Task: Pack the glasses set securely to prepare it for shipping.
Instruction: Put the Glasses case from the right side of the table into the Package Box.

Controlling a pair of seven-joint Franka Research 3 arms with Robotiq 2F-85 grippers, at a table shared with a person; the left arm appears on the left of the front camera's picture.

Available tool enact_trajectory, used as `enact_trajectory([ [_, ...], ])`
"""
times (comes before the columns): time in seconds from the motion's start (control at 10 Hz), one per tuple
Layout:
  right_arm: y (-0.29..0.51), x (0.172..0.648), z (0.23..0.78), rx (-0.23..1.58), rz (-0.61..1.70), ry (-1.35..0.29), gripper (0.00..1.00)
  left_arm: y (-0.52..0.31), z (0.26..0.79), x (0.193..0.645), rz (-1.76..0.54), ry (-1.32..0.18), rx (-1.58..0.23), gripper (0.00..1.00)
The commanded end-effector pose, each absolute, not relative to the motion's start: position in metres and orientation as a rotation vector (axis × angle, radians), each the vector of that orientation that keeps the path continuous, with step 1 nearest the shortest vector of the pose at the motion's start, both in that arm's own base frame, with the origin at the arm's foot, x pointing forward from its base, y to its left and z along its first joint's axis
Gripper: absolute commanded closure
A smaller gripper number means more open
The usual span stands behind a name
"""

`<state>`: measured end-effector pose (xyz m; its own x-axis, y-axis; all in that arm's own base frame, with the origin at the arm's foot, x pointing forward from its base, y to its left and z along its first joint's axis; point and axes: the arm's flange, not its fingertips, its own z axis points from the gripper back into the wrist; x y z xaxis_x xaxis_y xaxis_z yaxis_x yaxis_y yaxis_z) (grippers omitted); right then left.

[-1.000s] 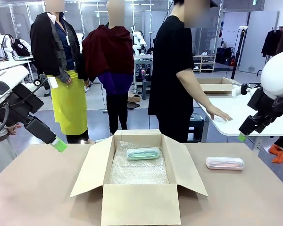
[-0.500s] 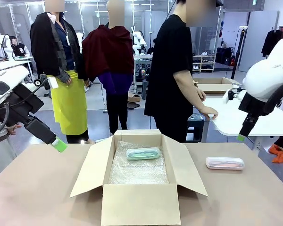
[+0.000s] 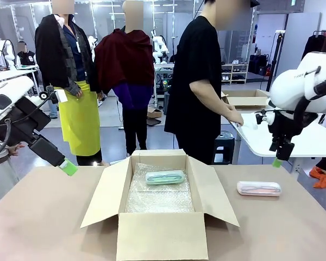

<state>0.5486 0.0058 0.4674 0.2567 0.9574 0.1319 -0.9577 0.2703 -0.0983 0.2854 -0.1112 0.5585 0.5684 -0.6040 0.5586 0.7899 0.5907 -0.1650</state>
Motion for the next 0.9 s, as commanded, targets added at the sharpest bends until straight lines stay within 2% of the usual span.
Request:
enact_trajectory([
  [0.0,0.01,0.575,0.448,0.066,1.371,-0.112,0.0,-0.11,0.559,0.285,-0.849,-0.478,-0.424,0.0],
  [0.5,0.026,0.595,0.364,0.045,1.413,-0.058,0.0,-0.11,0.559,0.285,-0.849,-0.478,-0.424,0.0],
  [0.8,0.031,0.605,0.32,-0.026,1.383,-0.014,0.0,-0.11,0.559,0.285,-0.849,-0.478,-0.424,0.0],
])
